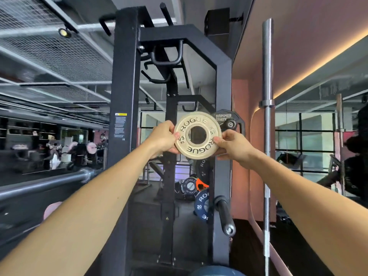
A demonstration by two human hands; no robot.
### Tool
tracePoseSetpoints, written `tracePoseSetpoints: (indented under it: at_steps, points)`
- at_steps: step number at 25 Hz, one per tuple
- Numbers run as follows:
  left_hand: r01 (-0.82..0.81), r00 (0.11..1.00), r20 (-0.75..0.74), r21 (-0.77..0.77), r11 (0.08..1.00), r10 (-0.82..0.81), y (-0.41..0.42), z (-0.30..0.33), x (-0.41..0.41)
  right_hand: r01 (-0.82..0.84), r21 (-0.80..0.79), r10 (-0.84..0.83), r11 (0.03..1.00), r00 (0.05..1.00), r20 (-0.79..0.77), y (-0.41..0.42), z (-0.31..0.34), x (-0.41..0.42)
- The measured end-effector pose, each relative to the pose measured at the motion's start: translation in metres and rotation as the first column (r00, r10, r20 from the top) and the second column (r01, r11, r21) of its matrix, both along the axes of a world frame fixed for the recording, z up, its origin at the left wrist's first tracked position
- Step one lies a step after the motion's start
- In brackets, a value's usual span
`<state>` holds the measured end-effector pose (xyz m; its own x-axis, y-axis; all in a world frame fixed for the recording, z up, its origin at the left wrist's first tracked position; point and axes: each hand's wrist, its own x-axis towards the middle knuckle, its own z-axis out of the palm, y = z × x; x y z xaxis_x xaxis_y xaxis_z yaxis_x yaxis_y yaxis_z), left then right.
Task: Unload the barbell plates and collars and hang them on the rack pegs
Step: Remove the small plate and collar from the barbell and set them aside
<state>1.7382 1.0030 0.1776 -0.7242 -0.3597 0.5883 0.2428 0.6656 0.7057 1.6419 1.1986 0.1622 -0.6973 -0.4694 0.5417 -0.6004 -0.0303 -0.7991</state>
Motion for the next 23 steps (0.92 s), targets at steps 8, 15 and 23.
tracePoseSetpoints:
  at_steps: [8,15,23]
  points:
    - [-0.131,0.991,0.027,0.001,0.991,0.131,-0.126,-0.014,0.108,-0.191,0.0,0.191,0.982,0.98,0.063,-0.138,-0.016,0.079]
    - [-0.202,0.977,0.063,-0.022,0.979,0.203,-0.279,-0.037,0.199,-0.249,0.0,0.248,0.969,0.965,0.088,-0.295,-0.042,0.157]
    - [-0.223,0.97,0.099,-0.01,0.975,0.223,-0.401,-0.044,0.238,-0.24,0.041,0.237,0.97,0.968,0.08,-0.417,-0.049,0.197]
